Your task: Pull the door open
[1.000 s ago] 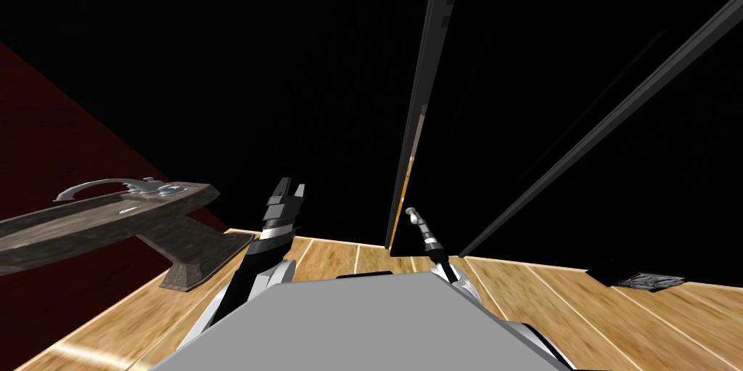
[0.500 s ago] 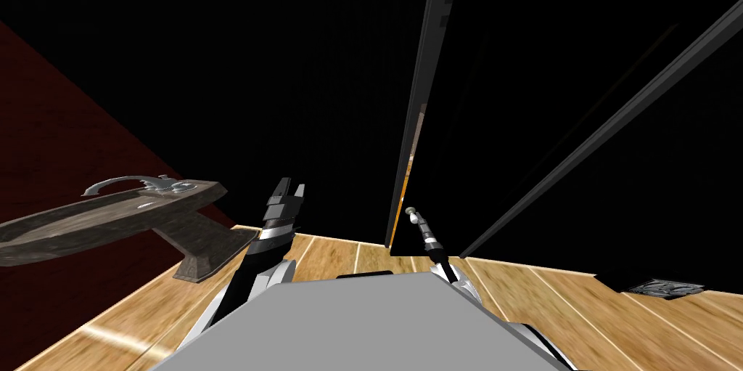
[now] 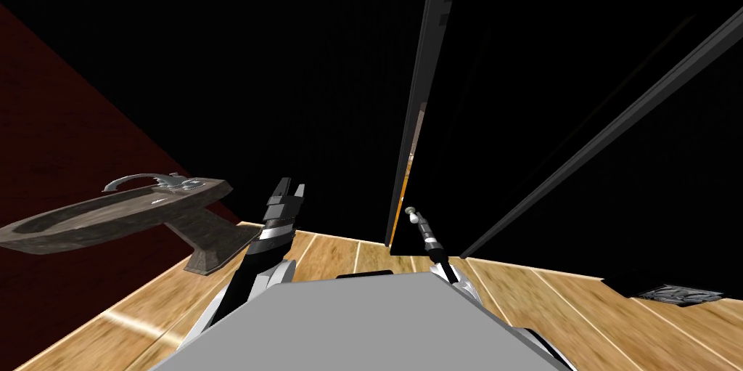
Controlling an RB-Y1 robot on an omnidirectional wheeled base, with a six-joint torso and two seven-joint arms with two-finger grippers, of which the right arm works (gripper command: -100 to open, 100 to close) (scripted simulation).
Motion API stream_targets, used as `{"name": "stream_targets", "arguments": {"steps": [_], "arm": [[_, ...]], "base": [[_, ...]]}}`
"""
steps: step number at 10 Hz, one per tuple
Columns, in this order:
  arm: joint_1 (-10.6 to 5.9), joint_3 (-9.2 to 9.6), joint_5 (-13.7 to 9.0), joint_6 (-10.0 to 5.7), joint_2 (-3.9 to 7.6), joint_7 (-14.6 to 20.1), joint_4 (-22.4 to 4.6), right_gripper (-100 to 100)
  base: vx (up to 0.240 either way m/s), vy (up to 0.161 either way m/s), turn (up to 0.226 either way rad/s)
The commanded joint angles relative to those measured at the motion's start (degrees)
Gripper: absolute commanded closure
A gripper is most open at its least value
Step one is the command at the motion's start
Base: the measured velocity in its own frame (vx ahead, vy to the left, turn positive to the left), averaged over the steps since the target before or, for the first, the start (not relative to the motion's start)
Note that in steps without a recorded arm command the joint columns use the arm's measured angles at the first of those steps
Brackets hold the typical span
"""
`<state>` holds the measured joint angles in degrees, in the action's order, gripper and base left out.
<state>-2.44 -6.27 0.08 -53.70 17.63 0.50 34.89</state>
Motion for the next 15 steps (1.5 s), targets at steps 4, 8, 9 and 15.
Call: {"name": "stream_targets", "arguments": {"steps": [4, 8, 9, 15], "arm": [[-1.57, 2.04, -1.9, -0.96, -0.84, 6.8, -2.2, 100], [-1.79, 2.96, -3.7, -0.68, -0.77, 11.5, -2.2, 100], [-1.79, 2.96, -3.7, -0.68, -0.77, 11.7, -2.2, 100], [-2.12, 4.34, -6.4, -0.26, -0.67, 18.9, -2.3, 100]], "base": [[-0.036, -0.020, 0.048], [-0.030, -0.015, 0.031], [-0.033, -0.018, 0.036], [-0.028, -0.015, 0.047]]}}
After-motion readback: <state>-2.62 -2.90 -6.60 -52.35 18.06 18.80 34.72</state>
